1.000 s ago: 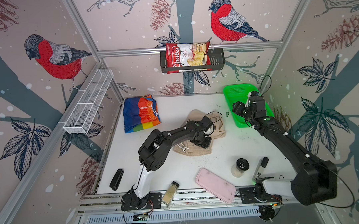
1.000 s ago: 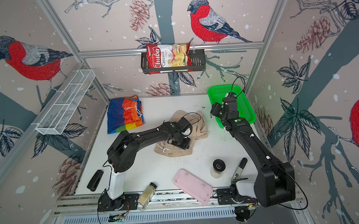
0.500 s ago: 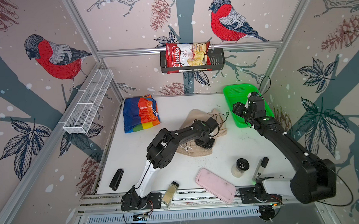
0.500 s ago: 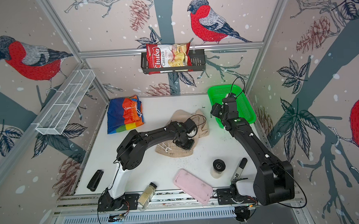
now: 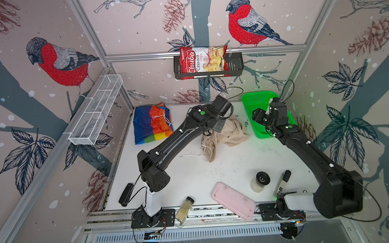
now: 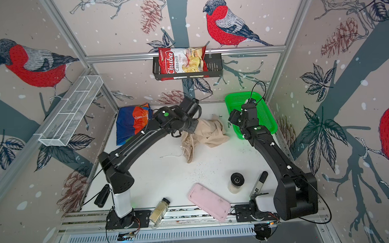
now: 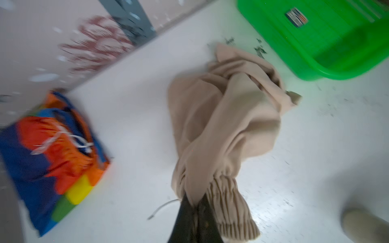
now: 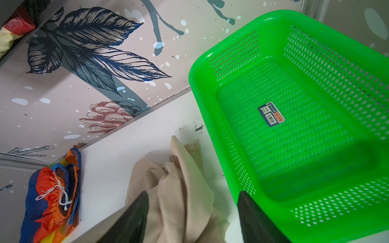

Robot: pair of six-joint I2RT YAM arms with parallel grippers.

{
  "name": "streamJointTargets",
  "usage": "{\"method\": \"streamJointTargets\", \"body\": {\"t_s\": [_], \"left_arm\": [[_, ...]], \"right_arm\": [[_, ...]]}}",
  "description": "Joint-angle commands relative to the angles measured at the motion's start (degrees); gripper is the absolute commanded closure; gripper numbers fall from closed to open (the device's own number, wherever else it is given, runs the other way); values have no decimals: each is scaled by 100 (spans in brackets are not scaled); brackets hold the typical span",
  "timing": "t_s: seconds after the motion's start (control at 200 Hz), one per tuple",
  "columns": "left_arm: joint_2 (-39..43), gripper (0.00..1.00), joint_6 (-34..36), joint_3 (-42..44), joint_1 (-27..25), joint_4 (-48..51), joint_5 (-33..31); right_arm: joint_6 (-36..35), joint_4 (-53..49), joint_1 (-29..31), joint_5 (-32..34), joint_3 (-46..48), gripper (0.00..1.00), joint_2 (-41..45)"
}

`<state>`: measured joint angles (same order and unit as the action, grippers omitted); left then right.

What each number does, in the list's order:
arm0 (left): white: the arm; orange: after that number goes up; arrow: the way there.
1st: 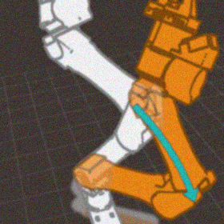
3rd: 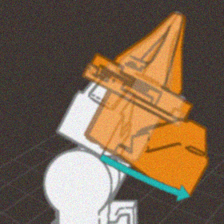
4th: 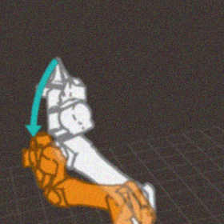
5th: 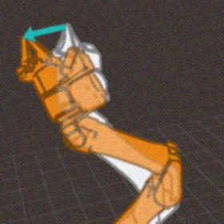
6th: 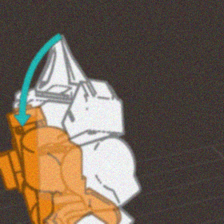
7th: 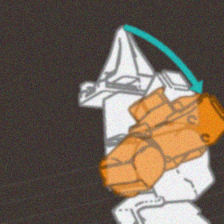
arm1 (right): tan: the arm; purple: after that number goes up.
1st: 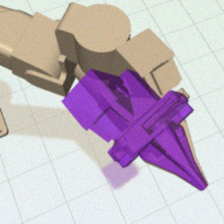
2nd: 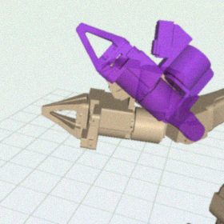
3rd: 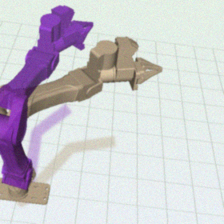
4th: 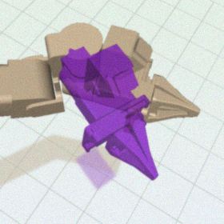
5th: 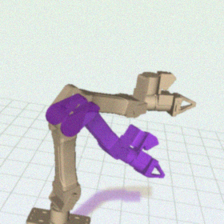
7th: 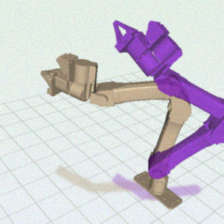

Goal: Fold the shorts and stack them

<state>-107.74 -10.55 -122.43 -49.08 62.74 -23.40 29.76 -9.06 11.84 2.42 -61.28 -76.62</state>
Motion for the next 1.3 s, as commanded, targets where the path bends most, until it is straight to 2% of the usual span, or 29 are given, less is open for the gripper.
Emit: {"method": "streamJointTargets", "body": {"t_s": [0.0,0.09,0.235,0.34,0.52,0.59,0.68,0.75,0.83,0.956,1.036,1.196,1.291], "left_arm": [[323,100,528,22,118,-36,-1297],[597,100,843,169,305,-571,-1349],[853,100,1351,151,433,-1504,-1179],[881,100,1742,-33,443,-2155,-764],[346,100,2181,-1372,445,-2201,19],[270,100,2354,-1654,448,-2332,418],[407,100,2553,-1560,452,-2676,837],[587,100,2706,-1296,467,-2956,997],[881,100,2856,-816,534,-3285,1099],[1370,100,2923,22,810,-3750,1403],[1660,100,2715,441,1253,-3906,2150],[2123,100,2213,1028,2415,-4145,4450],[2304,100,1924,1342,2855,-4528,5216]], "right_arm": [[-204,506,-8,-524,-4,31,-80],[-242,708,69,-951,19,31,-214],[-360,1056,616,-839,204,30,-397],[-258,1521,1327,-661,348,30,-784],[346,2312,2539,-708,172,36,-2137],[494,2463,2833,-887,2,38,-2548],[511,2675,3032,-1103,9,42,-2699],[499,2980,3014,-1032,388,43,-2330],[487,3255,2796,-882,1088,41,-1509],[402,2925,2224,-626,1895,38,-181],[276,2542,1752,-597,2169,33,665],[-168,2023,984,-396,2217,15,1881],[-354,2053,693,-479,2121,9,2232]]}}
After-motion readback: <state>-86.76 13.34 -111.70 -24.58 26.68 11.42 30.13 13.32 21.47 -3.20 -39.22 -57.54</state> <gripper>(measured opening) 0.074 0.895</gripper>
